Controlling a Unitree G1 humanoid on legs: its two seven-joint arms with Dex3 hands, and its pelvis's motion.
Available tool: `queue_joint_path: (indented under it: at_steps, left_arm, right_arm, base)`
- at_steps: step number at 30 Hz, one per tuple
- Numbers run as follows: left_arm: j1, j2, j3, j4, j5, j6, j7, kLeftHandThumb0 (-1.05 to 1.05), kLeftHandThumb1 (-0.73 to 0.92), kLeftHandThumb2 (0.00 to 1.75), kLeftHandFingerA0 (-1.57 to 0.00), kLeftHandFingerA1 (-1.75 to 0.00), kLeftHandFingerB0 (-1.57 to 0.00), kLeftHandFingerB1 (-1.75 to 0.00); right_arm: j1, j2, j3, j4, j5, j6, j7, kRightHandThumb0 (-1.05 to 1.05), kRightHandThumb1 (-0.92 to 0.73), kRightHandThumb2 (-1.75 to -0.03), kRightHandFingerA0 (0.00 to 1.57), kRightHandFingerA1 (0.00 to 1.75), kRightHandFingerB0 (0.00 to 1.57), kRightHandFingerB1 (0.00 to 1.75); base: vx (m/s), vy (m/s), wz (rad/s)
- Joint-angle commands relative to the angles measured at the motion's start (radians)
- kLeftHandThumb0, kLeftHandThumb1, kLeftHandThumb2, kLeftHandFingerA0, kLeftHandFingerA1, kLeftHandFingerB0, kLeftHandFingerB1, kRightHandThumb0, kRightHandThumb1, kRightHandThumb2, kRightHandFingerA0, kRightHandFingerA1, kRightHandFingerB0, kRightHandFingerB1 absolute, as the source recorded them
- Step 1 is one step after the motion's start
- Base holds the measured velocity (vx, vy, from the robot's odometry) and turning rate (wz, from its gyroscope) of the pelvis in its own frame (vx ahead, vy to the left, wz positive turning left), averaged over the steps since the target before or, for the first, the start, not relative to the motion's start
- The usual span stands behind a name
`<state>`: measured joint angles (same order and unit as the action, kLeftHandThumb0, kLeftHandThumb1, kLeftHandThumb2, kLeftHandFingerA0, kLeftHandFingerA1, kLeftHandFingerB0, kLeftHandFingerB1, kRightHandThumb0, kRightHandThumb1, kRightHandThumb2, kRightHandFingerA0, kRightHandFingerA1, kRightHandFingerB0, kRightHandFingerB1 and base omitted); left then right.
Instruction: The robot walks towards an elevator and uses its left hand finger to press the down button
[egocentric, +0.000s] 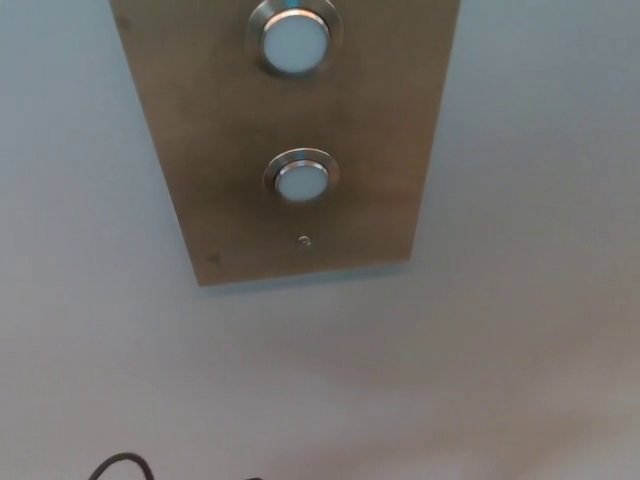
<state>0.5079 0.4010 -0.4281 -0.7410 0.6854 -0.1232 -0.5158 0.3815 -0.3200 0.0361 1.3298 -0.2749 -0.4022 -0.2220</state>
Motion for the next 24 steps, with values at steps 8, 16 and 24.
queue_joint_path:
  at_steps: [8, 16, 24]
  left_arm:
    - [-0.112, -0.171, -0.042, -0.278, -0.203, -0.023, 0.074, -0.5, 0.52, 0.56, -0.71, -0.74, -0.7, -0.54]
    - [-0.351, -0.192, 0.185, 0.017, -0.488, 0.079, -0.028, -0.18, 0.55, 0.65, -0.74, -0.76, -0.79, -0.65]
    - [-0.318, -0.243, 0.225, 0.026, -0.566, 0.108, -0.03, -0.32, 0.58, 0.57, -0.69, -0.78, -0.71, -0.59]
  right_arm:
    - [-0.008, -0.042, 0.009, 0.005, -0.007, 0.004, 0.006, -0.49, -0.46, -0.8, 0.66, 0.63, 0.48, 0.52]
    - [-0.017, -0.036, 0.01, -0.002, -0.003, -0.011, 0.013, -0.48, -0.46, -0.81, 0.62, 0.61, 0.45, 0.5]
    - [-0.095, 0.01, -0.083, -0.074, 0.097, -0.139, 0.011, -0.41, -0.52, -0.56, 0.56, 0.43, 0.46, 0.35]
  base:
    - [0.0, 0.0, 0.0]
    - [0.0, 0.0, 0.0]
    - [0.0, 0.0, 0.0]
